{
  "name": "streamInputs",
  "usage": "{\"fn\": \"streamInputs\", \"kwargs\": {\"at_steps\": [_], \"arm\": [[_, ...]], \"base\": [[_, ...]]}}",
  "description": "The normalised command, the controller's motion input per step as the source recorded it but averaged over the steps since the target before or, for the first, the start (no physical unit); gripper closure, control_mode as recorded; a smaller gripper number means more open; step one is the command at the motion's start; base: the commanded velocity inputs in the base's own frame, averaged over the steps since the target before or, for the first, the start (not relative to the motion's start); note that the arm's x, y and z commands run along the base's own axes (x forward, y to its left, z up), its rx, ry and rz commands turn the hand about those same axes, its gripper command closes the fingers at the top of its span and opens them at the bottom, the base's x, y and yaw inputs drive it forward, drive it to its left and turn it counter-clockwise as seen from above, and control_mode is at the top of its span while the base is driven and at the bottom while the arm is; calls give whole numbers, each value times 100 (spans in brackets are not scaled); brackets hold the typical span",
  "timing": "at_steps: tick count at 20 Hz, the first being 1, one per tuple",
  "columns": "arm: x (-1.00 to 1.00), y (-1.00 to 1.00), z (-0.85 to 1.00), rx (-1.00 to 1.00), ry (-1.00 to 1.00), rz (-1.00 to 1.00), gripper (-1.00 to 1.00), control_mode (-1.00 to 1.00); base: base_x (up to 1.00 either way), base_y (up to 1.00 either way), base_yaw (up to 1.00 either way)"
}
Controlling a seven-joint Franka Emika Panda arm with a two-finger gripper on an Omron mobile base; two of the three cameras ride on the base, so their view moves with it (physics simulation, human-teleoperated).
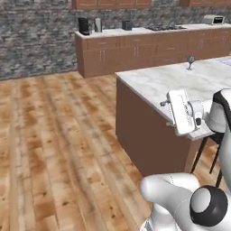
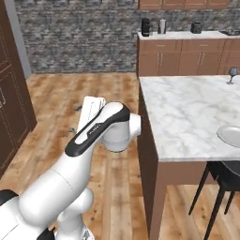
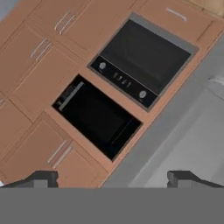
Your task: Retrieve the wine glasses from the counter and place one next to each plate.
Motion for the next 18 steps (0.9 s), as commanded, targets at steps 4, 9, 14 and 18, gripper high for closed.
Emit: {"fn": "streamInputs", "kwargs": {"at_steps": [4, 9, 14, 18], "arm": [[0, 0, 0, 0, 0, 0, -100, 100], [0, 0, 0, 0, 0, 0, -100, 100], [0, 0, 0, 0, 0, 0, -100, 100], [0, 0, 0, 0, 0, 0, -100, 100]], "base": [[100, 100, -46], [96, 100, -53], [84, 100, -53], [81, 100, -50]]}}
